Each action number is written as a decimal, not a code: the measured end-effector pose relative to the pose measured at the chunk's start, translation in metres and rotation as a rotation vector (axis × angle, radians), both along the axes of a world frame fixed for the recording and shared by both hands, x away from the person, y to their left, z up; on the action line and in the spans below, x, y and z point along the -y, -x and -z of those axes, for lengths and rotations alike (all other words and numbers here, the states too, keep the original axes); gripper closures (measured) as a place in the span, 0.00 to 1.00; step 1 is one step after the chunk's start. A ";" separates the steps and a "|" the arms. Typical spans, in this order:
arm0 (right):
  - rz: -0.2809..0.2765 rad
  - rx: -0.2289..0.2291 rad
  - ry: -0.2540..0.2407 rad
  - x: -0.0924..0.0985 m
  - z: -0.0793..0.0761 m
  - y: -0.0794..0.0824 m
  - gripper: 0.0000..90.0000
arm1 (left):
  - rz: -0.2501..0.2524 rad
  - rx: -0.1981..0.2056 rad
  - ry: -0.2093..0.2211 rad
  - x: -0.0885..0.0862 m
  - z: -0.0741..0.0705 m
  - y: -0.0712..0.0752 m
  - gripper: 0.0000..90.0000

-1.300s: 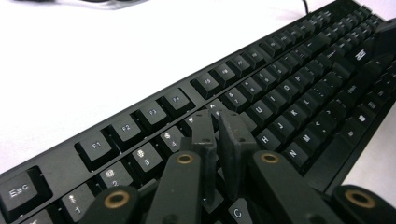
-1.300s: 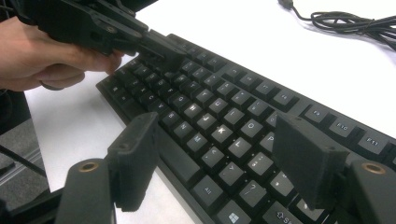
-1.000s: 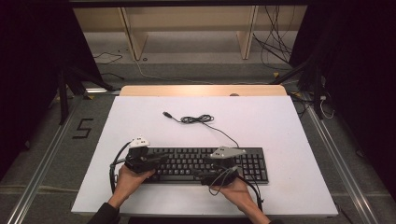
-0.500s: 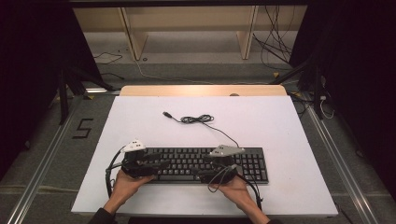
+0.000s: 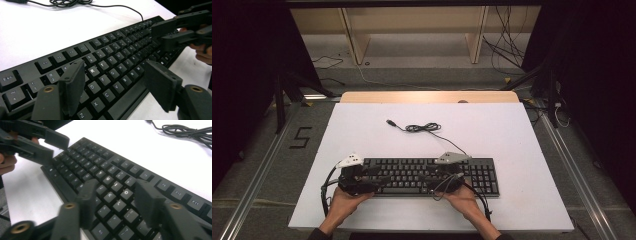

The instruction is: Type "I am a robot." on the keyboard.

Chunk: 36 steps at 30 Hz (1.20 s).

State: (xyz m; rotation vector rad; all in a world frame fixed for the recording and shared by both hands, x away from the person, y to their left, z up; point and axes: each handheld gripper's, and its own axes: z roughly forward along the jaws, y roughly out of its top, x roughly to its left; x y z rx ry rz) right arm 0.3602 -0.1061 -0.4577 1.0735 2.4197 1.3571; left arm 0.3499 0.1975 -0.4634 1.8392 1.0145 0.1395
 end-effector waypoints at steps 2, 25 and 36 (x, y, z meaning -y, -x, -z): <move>-0.003 -0.001 0.010 -0.001 0.000 -0.002 0.71 | 0.000 0.009 0.006 -0.001 0.000 0.001 0.35; 0.021 -0.012 0.110 -0.019 0.013 -0.023 1.00 | 0.003 0.035 0.023 -0.005 -0.001 0.010 0.31; 0.021 -0.034 0.139 -0.024 0.019 -0.028 1.00 | 0.000 0.057 0.029 -0.009 -0.002 0.013 0.31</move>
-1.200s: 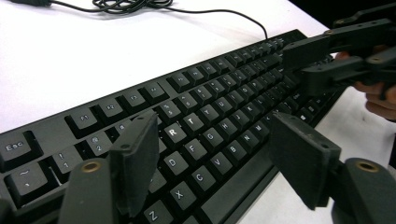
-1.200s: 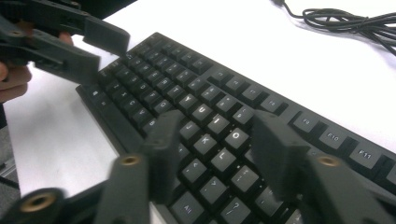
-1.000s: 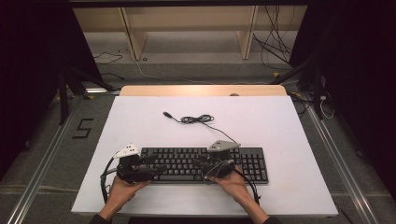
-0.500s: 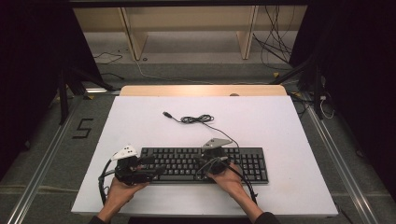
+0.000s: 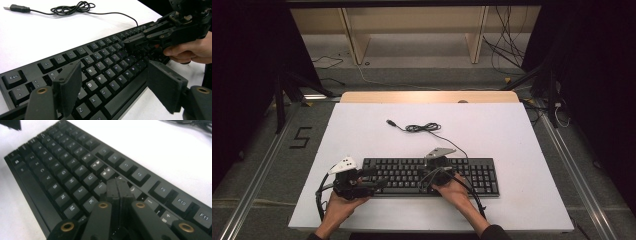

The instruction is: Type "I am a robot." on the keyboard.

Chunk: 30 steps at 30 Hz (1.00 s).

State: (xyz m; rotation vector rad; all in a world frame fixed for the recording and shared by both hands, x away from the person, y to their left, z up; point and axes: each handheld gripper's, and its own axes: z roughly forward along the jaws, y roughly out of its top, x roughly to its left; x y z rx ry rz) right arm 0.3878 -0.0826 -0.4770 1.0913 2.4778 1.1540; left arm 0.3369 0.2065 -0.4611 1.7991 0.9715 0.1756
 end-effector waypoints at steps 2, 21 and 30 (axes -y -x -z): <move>-0.001 -0.005 0.009 -0.001 0.002 0.000 1.00 | -0.002 0.002 0.005 0.000 0.000 0.001 0.31; 0.018 0.001 -0.099 0.009 -0.009 0.002 0.75 | -0.012 0.010 0.010 -0.004 -0.001 0.004 0.31; -0.019 0.003 -0.176 0.011 -0.018 0.012 0.48 | -0.019 0.020 0.008 -0.006 -0.002 0.005 0.31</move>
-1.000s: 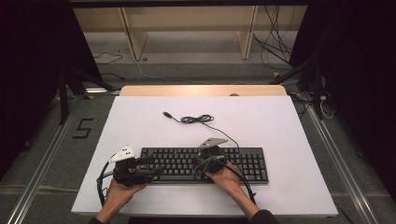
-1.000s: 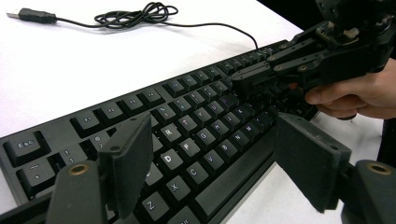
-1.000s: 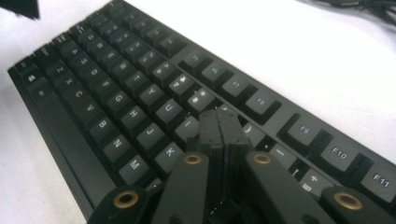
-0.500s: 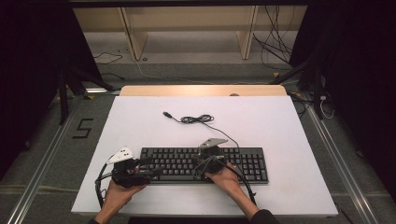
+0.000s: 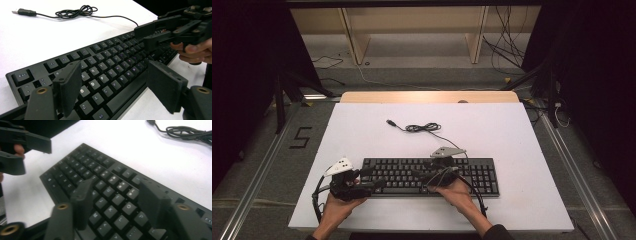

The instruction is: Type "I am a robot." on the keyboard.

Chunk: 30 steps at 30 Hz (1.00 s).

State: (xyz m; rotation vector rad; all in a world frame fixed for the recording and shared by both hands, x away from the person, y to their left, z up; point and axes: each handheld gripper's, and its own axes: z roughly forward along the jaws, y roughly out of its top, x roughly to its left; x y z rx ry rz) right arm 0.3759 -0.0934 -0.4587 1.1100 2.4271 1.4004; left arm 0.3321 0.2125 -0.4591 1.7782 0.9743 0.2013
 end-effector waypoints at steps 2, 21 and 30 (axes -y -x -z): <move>-0.009 0.006 -0.011 -0.001 -0.001 0.002 0.45 | -0.002 0.000 0.003 -0.001 0.000 0.000 0.31; -0.057 0.006 -0.018 -0.018 -0.003 0.008 0.41 | -0.007 -0.001 0.001 0.000 0.000 0.001 0.31; -0.076 0.012 0.014 -0.029 -0.001 0.009 0.67 | -0.014 0.002 0.003 -0.003 0.000 0.003 0.31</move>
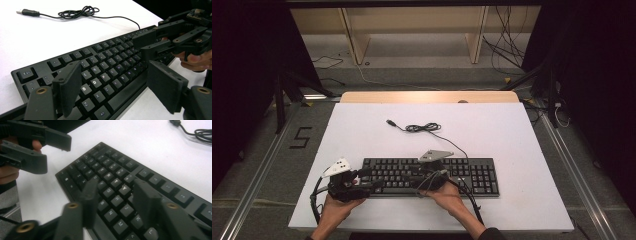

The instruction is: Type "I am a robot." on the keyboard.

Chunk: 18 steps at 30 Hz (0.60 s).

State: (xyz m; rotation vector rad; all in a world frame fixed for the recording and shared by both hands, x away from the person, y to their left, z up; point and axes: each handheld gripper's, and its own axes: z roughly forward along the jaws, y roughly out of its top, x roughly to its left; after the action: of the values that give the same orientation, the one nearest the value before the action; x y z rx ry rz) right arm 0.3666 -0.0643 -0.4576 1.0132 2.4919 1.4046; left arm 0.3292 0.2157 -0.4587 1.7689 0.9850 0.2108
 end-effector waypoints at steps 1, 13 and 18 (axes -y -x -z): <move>-0.006 -0.001 0.001 -0.001 0.000 0.000 0.71 | 0.000 0.000 0.001 0.000 0.000 0.000 0.31; -0.038 -0.006 0.063 -0.017 0.009 0.002 0.99 | 0.003 0.004 0.003 0.000 0.000 0.000 0.31; -0.040 -0.017 0.083 -0.022 0.013 0.001 1.00 | 0.001 0.006 0.007 -0.001 0.000 0.000 0.30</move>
State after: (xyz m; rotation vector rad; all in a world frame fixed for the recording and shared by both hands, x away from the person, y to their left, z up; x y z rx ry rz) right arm 0.3659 -0.0428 -0.4706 0.9693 2.5732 1.2965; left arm 0.3295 0.2162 -0.4588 1.7609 0.9798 0.2119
